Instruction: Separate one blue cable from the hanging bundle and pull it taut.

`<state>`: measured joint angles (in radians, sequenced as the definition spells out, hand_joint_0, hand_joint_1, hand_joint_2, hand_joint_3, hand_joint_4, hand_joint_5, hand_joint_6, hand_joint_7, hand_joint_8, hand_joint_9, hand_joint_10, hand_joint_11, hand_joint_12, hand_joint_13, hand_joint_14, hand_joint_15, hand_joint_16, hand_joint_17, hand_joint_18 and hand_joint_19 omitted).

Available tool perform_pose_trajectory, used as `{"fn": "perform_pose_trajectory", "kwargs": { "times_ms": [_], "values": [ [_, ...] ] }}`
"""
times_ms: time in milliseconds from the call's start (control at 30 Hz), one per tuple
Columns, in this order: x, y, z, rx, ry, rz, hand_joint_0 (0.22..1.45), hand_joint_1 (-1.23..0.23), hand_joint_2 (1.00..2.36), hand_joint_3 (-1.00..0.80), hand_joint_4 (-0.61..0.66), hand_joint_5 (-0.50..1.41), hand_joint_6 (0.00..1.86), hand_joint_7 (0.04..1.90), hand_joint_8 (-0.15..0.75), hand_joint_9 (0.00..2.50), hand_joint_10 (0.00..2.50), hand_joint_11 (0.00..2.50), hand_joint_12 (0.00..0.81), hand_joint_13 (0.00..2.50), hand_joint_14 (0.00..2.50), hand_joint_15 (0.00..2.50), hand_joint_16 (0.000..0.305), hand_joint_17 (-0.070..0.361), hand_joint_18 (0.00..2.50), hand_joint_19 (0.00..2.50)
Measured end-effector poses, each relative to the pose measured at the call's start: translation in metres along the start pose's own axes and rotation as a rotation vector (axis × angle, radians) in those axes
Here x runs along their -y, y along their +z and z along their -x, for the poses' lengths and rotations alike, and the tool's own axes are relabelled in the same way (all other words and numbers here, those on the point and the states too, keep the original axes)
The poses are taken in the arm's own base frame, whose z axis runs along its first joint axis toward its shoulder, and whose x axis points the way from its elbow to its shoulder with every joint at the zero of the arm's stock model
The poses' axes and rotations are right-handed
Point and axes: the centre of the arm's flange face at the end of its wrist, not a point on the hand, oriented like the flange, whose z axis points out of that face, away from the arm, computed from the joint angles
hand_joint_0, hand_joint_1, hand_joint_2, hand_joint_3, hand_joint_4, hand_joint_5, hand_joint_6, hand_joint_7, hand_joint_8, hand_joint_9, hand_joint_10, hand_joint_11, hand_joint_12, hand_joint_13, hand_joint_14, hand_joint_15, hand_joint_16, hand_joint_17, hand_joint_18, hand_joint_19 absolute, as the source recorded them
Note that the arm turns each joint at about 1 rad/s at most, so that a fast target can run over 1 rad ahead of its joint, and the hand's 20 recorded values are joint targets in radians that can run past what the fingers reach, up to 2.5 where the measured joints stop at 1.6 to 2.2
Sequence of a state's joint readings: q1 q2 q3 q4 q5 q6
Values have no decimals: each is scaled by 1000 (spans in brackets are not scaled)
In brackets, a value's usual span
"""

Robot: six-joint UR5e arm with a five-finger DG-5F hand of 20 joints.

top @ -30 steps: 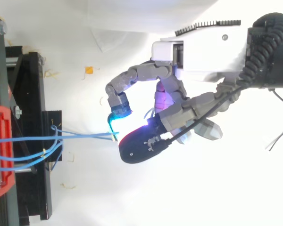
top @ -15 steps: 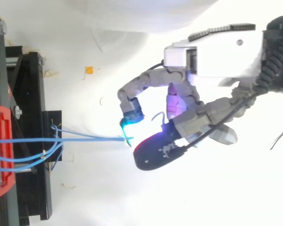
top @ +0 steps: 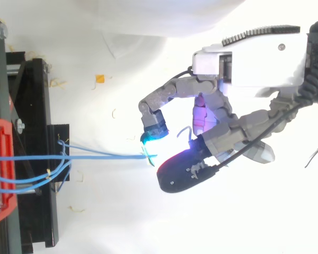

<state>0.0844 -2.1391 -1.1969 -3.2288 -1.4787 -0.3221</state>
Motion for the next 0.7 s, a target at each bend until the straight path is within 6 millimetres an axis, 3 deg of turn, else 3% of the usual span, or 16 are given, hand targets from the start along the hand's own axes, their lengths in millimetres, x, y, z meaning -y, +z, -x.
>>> {"fn": "perform_pose_trajectory", "kwargs": {
  "times_ms": [433, 700],
  "values": [
    [13, -2, -4, -2, 1, 5, 745, -733, 1013, -88, 4, 155, 504, 1343, 184, 2152, 29, 717, 311, 1510, 20, 676, 73, 164, 1096, 445],
    [7, -6, -2, 1, 1, 16, 745, -732, 1013, -94, -2, 154, 504, 1341, 186, 2151, 26, 721, 307, 1510, 21, 690, 73, 163, 1095, 445]
  ]
}}
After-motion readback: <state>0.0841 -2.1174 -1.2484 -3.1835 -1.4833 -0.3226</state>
